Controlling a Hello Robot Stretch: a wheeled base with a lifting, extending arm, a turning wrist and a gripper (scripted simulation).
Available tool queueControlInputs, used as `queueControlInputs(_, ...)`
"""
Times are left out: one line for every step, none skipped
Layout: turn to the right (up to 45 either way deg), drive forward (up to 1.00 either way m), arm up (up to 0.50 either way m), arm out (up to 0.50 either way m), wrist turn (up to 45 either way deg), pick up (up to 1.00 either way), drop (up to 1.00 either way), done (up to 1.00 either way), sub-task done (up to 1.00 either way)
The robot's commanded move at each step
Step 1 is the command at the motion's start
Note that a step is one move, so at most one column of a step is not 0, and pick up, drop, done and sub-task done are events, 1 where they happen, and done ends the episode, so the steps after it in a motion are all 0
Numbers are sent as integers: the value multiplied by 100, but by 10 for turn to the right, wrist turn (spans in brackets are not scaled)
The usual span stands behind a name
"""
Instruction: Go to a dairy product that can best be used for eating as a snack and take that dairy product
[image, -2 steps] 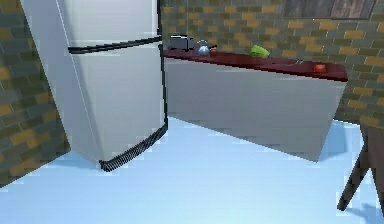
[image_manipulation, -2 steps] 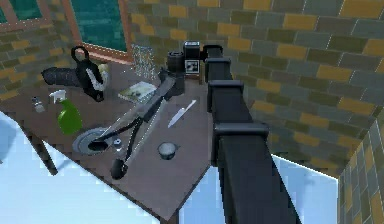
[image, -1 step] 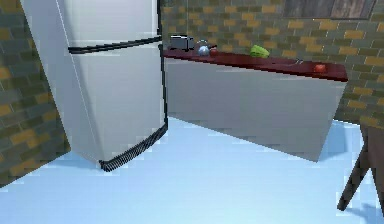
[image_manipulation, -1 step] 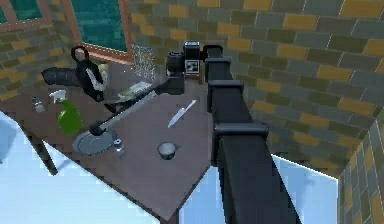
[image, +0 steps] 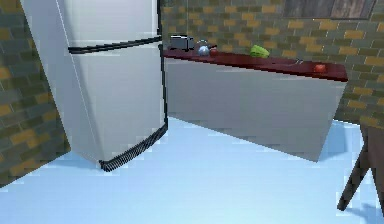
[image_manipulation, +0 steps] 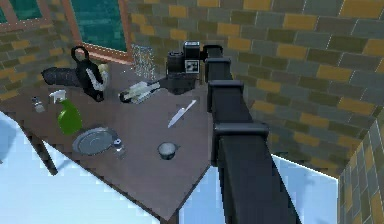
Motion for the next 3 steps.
queueControlInputs(0,0,0,0,210,0,0,0,0)
queueControlInputs(0,0,-30,0,0,0,0,0,0)
queueControlInputs(0,0,0,0,0,100,0,0,0)
